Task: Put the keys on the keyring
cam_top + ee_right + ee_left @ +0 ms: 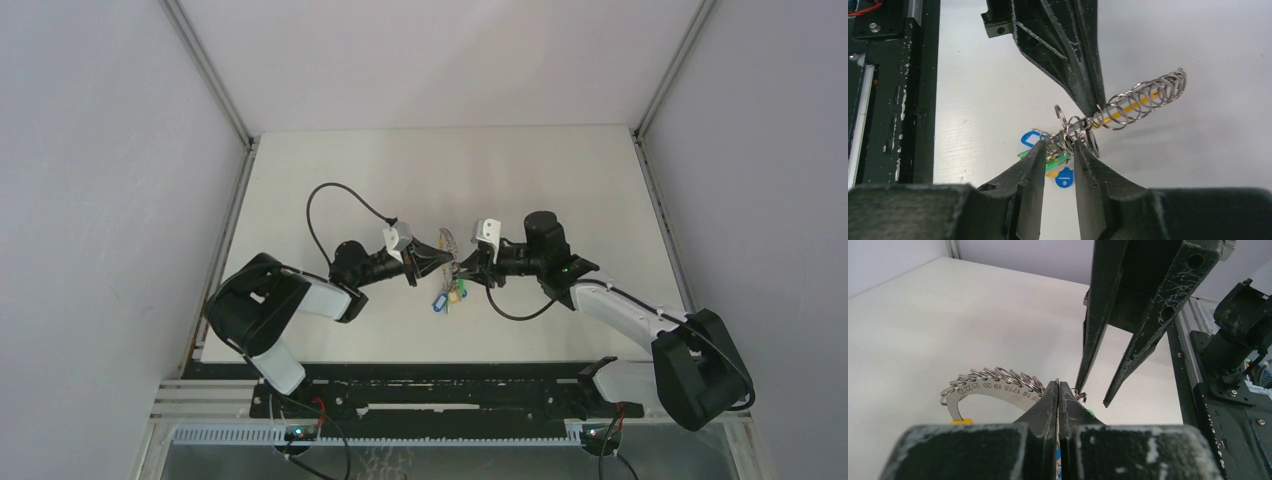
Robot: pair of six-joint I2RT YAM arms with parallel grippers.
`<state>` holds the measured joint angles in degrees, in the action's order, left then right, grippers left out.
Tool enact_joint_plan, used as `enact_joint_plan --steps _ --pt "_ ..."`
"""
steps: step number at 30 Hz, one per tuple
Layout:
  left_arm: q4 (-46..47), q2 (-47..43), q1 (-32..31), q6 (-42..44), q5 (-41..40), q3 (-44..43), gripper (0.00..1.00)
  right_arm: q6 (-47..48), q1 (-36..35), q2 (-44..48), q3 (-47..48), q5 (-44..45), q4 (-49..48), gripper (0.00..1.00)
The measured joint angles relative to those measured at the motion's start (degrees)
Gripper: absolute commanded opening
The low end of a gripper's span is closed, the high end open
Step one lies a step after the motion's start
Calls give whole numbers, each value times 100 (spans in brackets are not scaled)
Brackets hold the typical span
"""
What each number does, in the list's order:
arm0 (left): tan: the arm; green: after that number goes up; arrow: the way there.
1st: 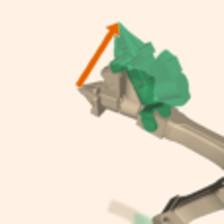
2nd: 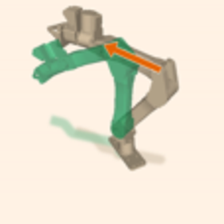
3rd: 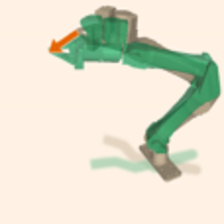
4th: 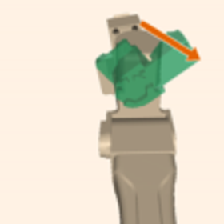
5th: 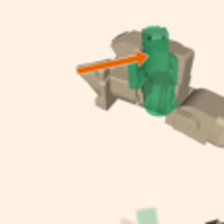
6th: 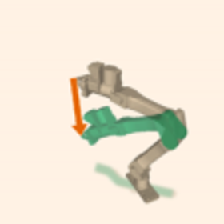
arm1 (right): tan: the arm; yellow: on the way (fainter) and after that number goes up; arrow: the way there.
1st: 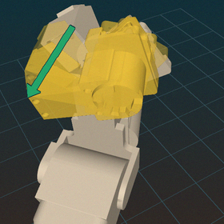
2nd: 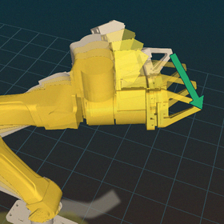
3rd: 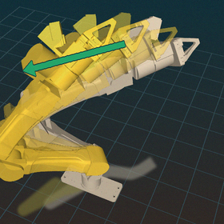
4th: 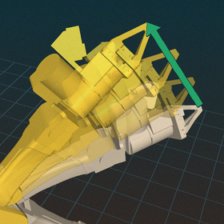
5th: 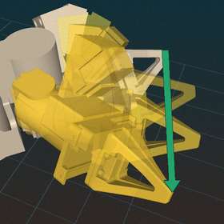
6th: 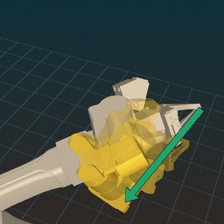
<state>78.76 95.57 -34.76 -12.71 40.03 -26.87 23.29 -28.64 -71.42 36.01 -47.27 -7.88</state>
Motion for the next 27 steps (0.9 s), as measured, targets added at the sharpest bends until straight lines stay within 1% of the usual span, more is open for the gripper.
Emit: enact_joint_plan --steps 6,11,15,21,27 --pt "0 0 0 -4 -109 0 0 63 -98 0 0 -79 234 20" --pt "0 0 0 -9 -208 0 0 234 -184 0 79 -149 697 19" --pt "0 0 0 -11 -216 0 0 293 -118 9 197 -201 929 19" --pt "0 0 0 -7 -72 0 0 208 219 170 208 -323 817 18" --pt "0 -4 0 -7 87 0 0 -35 494 98 234 -601 280 16"
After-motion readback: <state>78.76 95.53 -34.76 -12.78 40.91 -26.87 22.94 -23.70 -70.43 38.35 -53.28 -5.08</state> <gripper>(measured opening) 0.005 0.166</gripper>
